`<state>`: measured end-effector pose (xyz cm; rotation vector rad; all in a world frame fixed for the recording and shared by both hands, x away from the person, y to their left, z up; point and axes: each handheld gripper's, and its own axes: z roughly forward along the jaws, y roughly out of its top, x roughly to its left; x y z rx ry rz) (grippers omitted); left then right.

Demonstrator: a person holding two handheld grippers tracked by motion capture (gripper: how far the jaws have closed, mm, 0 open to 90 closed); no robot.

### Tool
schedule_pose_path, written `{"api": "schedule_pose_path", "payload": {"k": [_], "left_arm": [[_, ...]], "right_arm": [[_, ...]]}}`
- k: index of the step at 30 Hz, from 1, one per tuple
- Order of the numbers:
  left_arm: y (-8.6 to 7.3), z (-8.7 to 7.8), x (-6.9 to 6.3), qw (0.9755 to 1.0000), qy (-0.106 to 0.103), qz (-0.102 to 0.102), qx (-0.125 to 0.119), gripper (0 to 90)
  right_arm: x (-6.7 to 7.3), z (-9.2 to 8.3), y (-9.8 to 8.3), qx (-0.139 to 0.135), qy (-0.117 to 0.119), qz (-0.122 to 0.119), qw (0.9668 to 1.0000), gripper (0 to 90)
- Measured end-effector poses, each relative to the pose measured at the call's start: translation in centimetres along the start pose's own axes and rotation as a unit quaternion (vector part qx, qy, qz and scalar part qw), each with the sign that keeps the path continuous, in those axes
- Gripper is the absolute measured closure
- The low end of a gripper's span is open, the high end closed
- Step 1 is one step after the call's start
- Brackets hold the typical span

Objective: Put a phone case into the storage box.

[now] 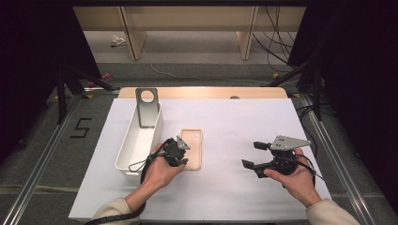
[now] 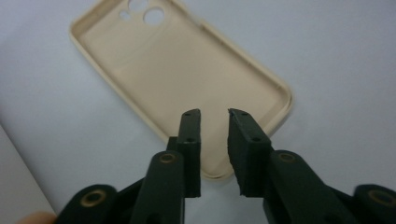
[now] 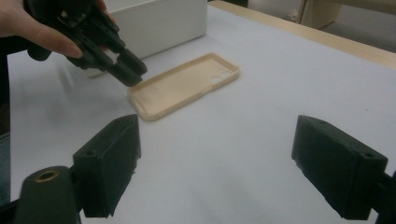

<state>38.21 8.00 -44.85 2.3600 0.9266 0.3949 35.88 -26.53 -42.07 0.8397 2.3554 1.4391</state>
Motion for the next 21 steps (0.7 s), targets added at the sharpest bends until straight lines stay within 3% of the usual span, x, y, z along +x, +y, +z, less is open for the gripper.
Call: {"api": "schedule_pose_path", "payload": {"k": [2, 5, 8, 12, 15, 21], "left_arm": [[-0.1, -0.7, 0.0, 0.9991, -0.017, 0.001, -0.038, 60.5], [-0.3, -1.8, 0.1, 0.9955, -0.042, -0.008, -0.084, 46.3], [-0.5, -2.7, -0.1, 0.9931, -0.04, -0.003, -0.11, 33.2], [-0.6, -3.1, -0.5, 0.9923, -0.033, 0.008, -0.119, 14.1], [-0.6, -3.0, -0.8, 0.9921, -0.036, 0.013, -0.12, 5.2], [-0.6, -2.9, -0.8, 0.9908, -0.038, 0.021, -0.128, 0.0]], "right_arm": [[0.0, 0.0, 0.0, 0.0, 0.0, 0.0, 1.0, 16.4], [0.0, 0.0, 0.0, -0.001, 0.001, 0.0, 1.0, 16.4], [-0.1, 0.0, 0.0, -0.001, 0.002, -0.001, 1.0, 16.5], [-0.2, 0.1, -0.1, -0.001, 0.005, 0.0, 1.0, 16.5], [-0.3, 0.0, -0.1, -0.004, 0.006, 0.001, 1.0, 16.5], [-0.6, 0.1, -0.2, -0.006, 0.009, 0.005, 0.9999, 16.5]]}}
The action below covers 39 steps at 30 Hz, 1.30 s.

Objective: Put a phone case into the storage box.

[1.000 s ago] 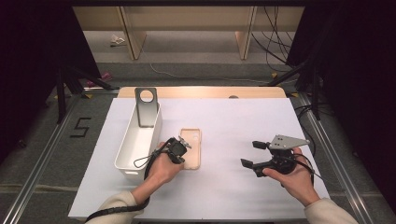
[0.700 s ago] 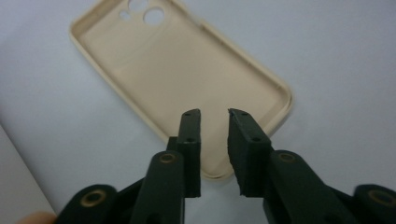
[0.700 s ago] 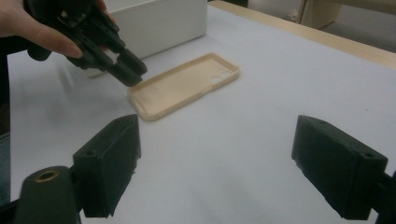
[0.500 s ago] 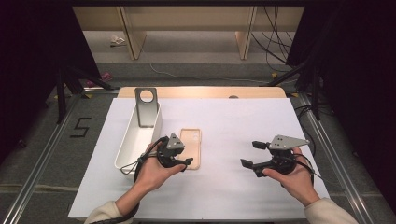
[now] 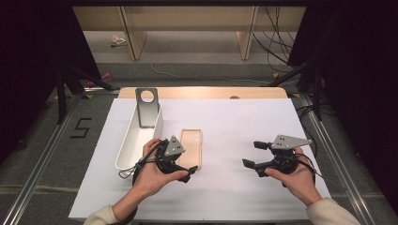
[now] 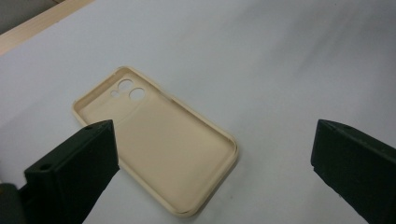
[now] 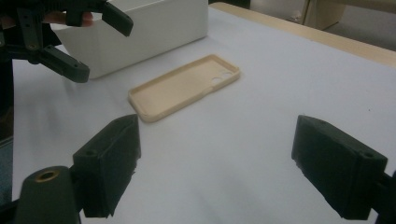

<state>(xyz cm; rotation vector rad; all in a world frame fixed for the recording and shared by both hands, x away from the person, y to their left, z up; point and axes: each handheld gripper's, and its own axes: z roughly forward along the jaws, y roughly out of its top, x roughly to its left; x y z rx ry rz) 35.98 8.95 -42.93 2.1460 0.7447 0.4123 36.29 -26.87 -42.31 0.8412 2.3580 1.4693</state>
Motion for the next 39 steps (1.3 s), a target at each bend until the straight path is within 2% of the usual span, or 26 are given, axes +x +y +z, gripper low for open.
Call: {"api": "schedule_pose_path", "payload": {"k": [5, 11, 14, 17, 19, 22, 24, 25, 26, 27, 29, 31, 34, 39], "left_arm": [[-0.1, 0.1, 0.3, 1.0, 0.004, -0.002, 0.003, 0.0], [-0.3, 0.2, 0.2, 0.9998, -0.002, 0.014, 0.01, 0.0], [-0.3, 0.1, 0.2, 0.9995, -0.008, 0.025, 0.016, 0.7], [0.1, 0.0, 0.1, 0.9984, -0.004, 0.044, 0.034, 2.7], [0.7, -0.2, 0.1, 0.996, -0.002, 0.069, 0.057, 5.8], [1.5, 0.0, -0.2, 0.9898, 0.005, 0.11, 0.09, 12.4], [1.9, 0.3, -0.3, 0.9841, 0.004, 0.136, 0.113, 14.9], [2.2, 0.6, -0.4, 0.9797, 0.007, 0.155, 0.127, 15.4], [2.3, 0.9, -0.5, 0.977, 0.009, 0.166, 0.134, 15.4], [2.5, 1.3, -0.6, 0.973, 0.012, 0.18, 0.144, 15.4], [2.6, 1.9, -0.7, 0.9674, 0.011, 0.197, 0.158, 16.1], [2.5, 2.9, -0.8, 0.9577, 0.012, 0.221, 0.184, 16.2], [2.2, 3.8, -1.0, 0.9459, 0.013, 0.247, 0.21, 16.7], [1.5, 5.1, -1.4, 0.9317, 0.013, 0.275, 0.238, 18.3]], "right_arm": [[-0.2, -0.1, 0.0, -0.002, -0.001, 0.0, 1.0, 16.5], [0.1, -0.1, 0.0, 0.001, -0.001, -0.003, 1.0, 16.5], [0.3, -0.2, 0.2, 0.001, -0.003, -0.006, 1.0, 16.5], [0.6, -0.1, 0.3, 0.002, -0.004, -0.009, 0.9999, 16.4], [0.7, 0.0, 0.4, 0.004, -0.004, -0.01, 0.9999, 16.5], [0.7, 0.1, 0.4, 0.007, -0.003, -0.009, 0.9999, 16.5], [0.7, 0.1, 0.4, 0.006, -0.004, -0.009, 0.9999, 16.5], [0.7, 0.1, 0.4, 0.006, -0.004, -0.008, 0.9999, 16.5], [0.7, 0.1, 0.3, 0.006, -0.004, -0.008, 0.9999, 16.5], [0.6, 0.1, 0.3, 0.005, -0.004, -0.008, 0.9999, 16.5], [0.6, 0.1, 0.3, 0.005, -0.004, -0.007, 1.0, 16.5], [0.6, 0.0, 0.3, 0.006, -0.004, -0.008, 0.9999, 16.5], [0.7, 0.0, 0.3, 0.007, -0.003, -0.009, 0.9999, 16.5], [0.7, 0.0, 0.3, 0.006, -0.004, -0.009, 0.9999, 16.5]]}}
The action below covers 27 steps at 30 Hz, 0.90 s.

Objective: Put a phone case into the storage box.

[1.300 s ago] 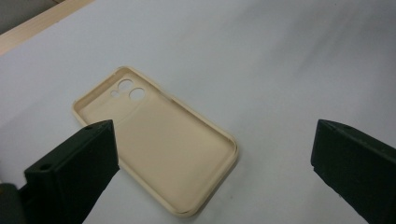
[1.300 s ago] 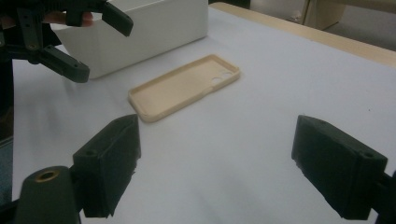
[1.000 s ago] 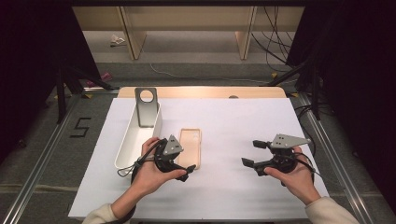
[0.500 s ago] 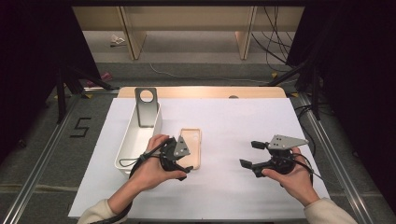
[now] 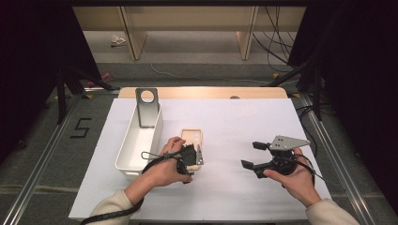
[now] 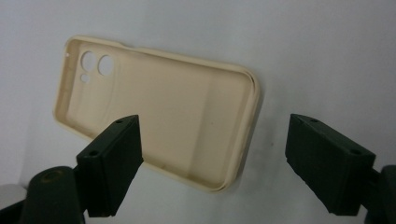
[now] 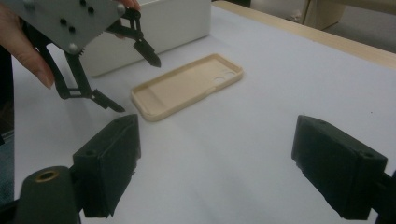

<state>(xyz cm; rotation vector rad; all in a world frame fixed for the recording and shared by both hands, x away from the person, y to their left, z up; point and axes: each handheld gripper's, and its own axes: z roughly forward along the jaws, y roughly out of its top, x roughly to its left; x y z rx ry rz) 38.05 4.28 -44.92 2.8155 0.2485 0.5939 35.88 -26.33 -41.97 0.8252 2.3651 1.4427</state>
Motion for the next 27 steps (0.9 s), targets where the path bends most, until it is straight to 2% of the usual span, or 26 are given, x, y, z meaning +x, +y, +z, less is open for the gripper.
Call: {"api": "schedule_pose_path", "payload": {"k": [2, 6, 7, 12, 13, 17, 19, 27], "left_arm": [[0.1, 0.3, -0.1, 0.9999, 0.004, 0.012, 0.008, 18.2], [0.0, 0.7, -0.1, 0.9997, 0.006, 0.015, 0.016, 18.3], [0.1, 0.8, 0.0, 0.9995, 0.008, 0.023, 0.018, 18.3], [0.0, 1.0, 0.3, 0.9995, 0.011, 0.022, 0.018, 18.9], [0.0, 1.0, 0.3, 0.9996, 0.01, 0.017, 0.019, 18.9], [0.0, 1.1, 0.5, 0.9993, 0.013, 0.027, 0.022, 19.1], [0.0, 1.1, 0.4, 0.9995, 0.011, 0.02, 0.023, 19.3], [-0.1, 1.5, 0.5, 0.9993, 0.008, 0.024, 0.028, 20.4]], "right_arm": [[0.0, 0.0, 0.0, 0.0, 0.0, 0.0, 1.0, 16.5], [0.0, 0.0, 0.0, 0.0, 0.001, 0.0, 1.0, 16.5], [0.0, 0.0, 0.0, -0.001, 0.001, 0.0, 1.0, 16.5], [0.0, 0.0, 0.0, -0.001, 0.001, 0.0, 1.0, 16.5], [0.0, 0.0, 0.0, -0.001, 0.001, 0.0, 1.0, 16.5], [0.0, 0.0, 0.0, -0.001, 0.001, 0.0, 1.0, 16.5], [0.0, 0.0, 0.0, -0.001, 0.001, 0.0, 1.0, 16.5], [0.0, 0.0, 0.0, -0.002, 0.001, -0.001, 1.0, 16.5]]}}
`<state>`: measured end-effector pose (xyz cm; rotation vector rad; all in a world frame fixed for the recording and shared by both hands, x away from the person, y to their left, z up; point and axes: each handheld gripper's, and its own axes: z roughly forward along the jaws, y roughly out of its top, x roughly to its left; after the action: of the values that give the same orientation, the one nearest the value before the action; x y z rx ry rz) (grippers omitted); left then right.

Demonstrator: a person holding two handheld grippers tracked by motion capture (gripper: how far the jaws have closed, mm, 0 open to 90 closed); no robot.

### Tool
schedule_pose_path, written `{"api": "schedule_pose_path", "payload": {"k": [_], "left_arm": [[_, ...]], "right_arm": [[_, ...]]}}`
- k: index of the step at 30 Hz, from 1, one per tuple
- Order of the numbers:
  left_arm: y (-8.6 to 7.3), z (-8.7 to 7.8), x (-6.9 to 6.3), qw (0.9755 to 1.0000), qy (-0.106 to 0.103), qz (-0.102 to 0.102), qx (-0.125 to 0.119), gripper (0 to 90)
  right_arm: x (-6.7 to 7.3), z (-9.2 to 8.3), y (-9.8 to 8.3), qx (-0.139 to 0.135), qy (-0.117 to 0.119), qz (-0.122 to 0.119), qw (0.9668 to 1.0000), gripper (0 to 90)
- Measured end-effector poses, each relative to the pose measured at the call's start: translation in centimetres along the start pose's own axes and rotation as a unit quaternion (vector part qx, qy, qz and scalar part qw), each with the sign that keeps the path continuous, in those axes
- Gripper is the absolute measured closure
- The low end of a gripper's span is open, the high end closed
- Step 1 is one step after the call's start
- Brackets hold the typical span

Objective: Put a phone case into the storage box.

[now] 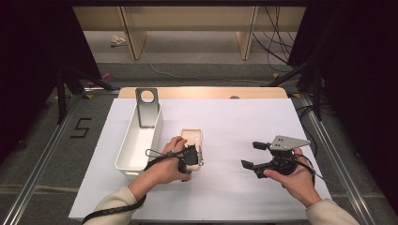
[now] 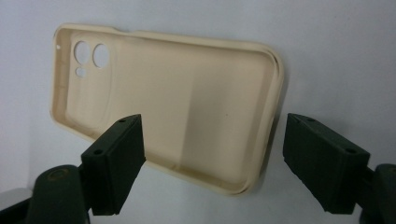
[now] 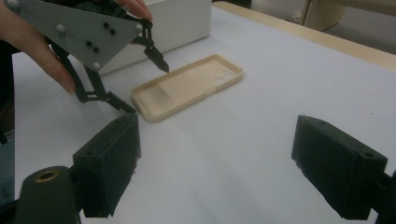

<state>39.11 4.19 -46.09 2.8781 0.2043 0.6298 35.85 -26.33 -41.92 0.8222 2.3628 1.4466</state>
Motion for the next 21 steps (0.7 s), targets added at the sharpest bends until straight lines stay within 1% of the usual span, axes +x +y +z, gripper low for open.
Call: {"api": "schedule_pose_path", "payload": {"k": [1, 2, 4, 5, 6, 7, 8, 15, 17, 21], "left_arm": [[-0.03, 0.04, -0.04, 1.0, -0.002, -0.002, 0.001, 20.8], [-0.04, 0.09, 0.06, 1.0, 0.0, 0.003, 0.001, 21.2], [-0.14, 0.19, 0.05, 1.0, -0.006, -0.006, 0.001, 21.3], [-0.12, 0.17, 0.19, 1.0, -0.003, 0.001, 0.001, 21.4], [-0.17, 0.17, 0.14, 0.9999, -0.008, -0.006, 0.001, 21.7], [-0.17, 0.17, 0.17, 1.0, -0.008, -0.005, 0.001, 22.8], [-0.16, 0.18, 0.29, 1.0, -0.006, 0.001, 0.001, 23.5], [-0.16, 0.22, 0.34, 0.9999, -0.013, 0.001, 0.004, 27.3], [-0.11, 0.21, 0.37, 0.9999, -0.014, 0.009, 0.003, 28.6], [-0.06, 0.19, 0.39, 0.9997, -0.021, 0.014, 0.005, 32.1]], "right_arm": [[0.0, -0.01, 0.0, 0.0, 0.0, 0.0, 1.0, 16.5], [0.0, -0.01, 0.01, 0.0, 0.0, 0.0, 1.0, 16.5], [0.0, -0.02, 0.0, 0.0, 0.0, 0.0, 1.0, 16.5], [-0.01, -0.02, 0.0, 0.0, 0.0, 0.0, 1.0, 16.5], [0.0, -0.02, 0.0, 0.0, 0.0, 0.0, 1.0, 16.5], [0.0, -0.01, 0.0, 0.0, 0.0, 0.0, 1.0, 16.5], [-0.01, -0.01, 0.0, 0.0, 0.0, 0.0, 1.0, 16.5], [0.0, -0.01, 0.0, 0.0, 0.0, 0.0, 1.0, 16.5], [0.0, 0.01, -0.01, 0.0, 0.0, 0.0, 1.0, 16.5], [0.01, 0.02, -0.01, 0.001, 0.001, 0.0, 1.0, 16.5]]}}
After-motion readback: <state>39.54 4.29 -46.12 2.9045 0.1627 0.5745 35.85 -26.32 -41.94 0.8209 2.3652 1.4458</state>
